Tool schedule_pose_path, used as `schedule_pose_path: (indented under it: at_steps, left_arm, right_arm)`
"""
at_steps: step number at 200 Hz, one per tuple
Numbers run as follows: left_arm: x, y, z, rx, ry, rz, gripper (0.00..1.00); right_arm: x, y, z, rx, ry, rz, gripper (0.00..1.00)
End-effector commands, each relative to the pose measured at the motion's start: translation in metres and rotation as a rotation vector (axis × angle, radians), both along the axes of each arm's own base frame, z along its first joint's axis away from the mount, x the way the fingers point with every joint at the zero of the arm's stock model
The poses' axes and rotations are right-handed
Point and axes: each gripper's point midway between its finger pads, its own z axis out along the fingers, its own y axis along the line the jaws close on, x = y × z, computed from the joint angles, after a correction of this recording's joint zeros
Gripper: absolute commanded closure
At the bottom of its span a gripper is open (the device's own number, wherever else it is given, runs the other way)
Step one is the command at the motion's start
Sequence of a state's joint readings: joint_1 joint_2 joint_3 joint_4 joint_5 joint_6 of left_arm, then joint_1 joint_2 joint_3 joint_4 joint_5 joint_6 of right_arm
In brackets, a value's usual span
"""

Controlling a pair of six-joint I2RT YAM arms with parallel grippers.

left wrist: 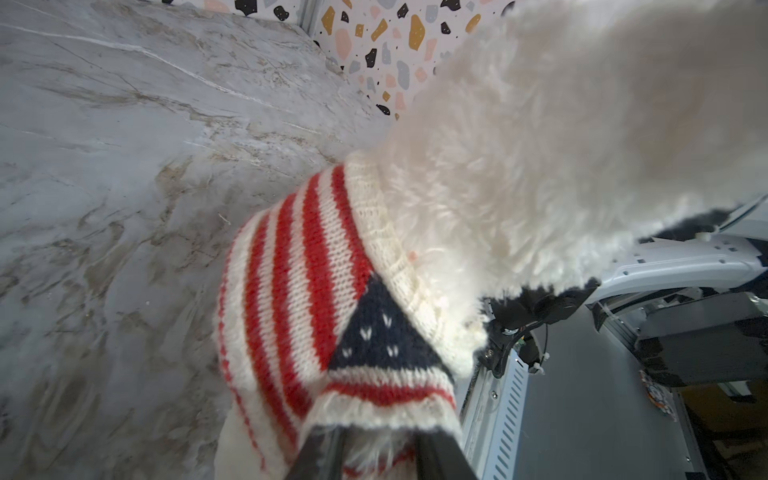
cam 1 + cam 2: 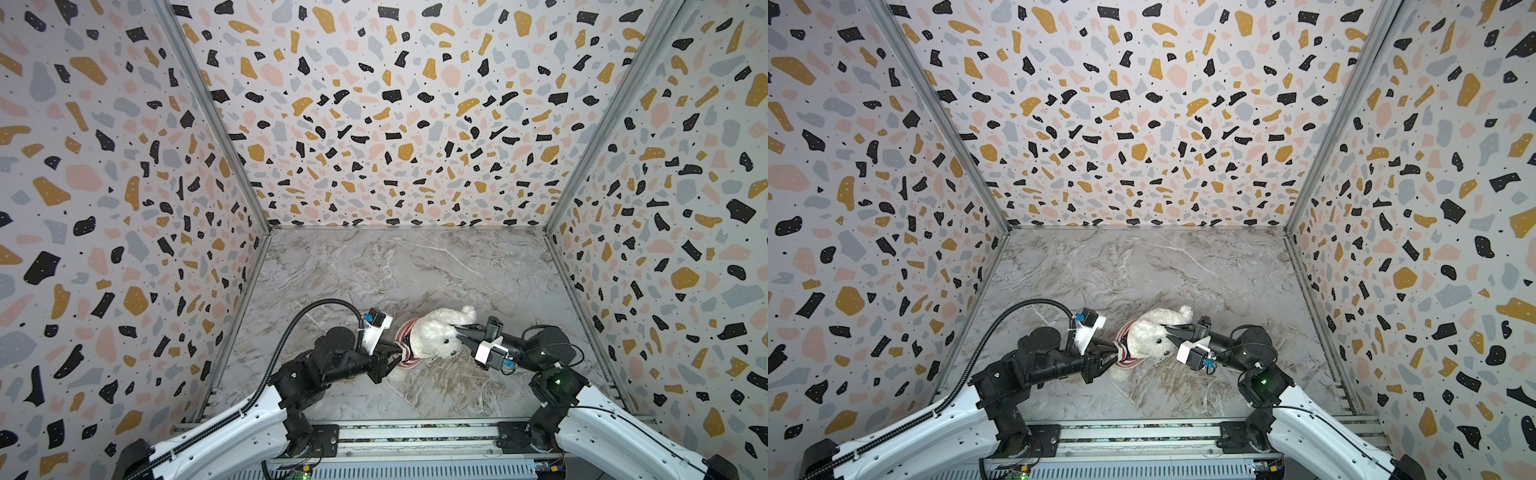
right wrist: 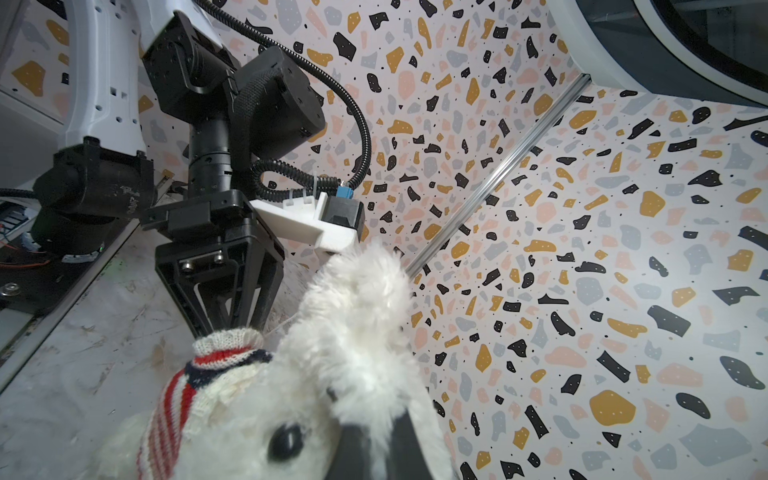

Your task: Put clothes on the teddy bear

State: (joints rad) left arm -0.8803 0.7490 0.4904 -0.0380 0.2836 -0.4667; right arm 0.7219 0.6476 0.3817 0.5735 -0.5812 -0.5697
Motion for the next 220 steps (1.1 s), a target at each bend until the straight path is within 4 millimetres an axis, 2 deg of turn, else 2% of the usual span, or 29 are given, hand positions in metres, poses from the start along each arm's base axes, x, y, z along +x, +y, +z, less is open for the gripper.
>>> schedule_pose_path:
  at_steps: [1, 30, 58, 106, 127, 141, 196, 220]
  left_arm:
    - [0.009, -0.004, 0.014, -0.017, -0.039, 0.028, 0.70]
    - [0.009, -0.010, 0.014, -0.054, -0.036, 0.022, 0.66]
    - [0.011, -0.017, 0.014, -0.079, -0.032, 0.019, 0.69]
    - [0.020, -0.024, 0.008, -0.084, -0.025, 0.048, 0.69]
    - [0.016, -0.029, 0.006, -0.105, -0.006, 0.018, 0.69]
    - [0.010, -0.034, 0.014, -0.150, -0.015, -0.023, 0.69]
    - [-0.009, -0.041, 0.014, -0.201, 0.013, -0.120, 0.87]
    - [-0.011, -0.043, 0.014, -0.202, 0.019, -0.127, 0.85]
  right_arm:
    - [-0.005, -0.006, 0.038, 0.110, -0.078, -0.018, 1.00]
    - [0.001, -0.007, 0.037, 0.143, -0.044, -0.059, 1.00]
    - [0.011, -0.006, 0.033, 0.163, -0.004, -0.116, 1.00]
    - [0.009, -0.011, 0.037, 0.215, 0.004, -0.145, 1.00]
    - [0.009, -0.014, 0.040, 0.237, 0.006, -0.157, 1.00]
    - [0.011, -0.015, 0.039, 0.240, 0.005, -0.172, 1.00]
    - [0.016, -0.019, 0.039, 0.254, 0.004, -0.211, 1.00]
    - [0.018, -0.021, 0.040, 0.261, 0.002, -0.228, 1.00]
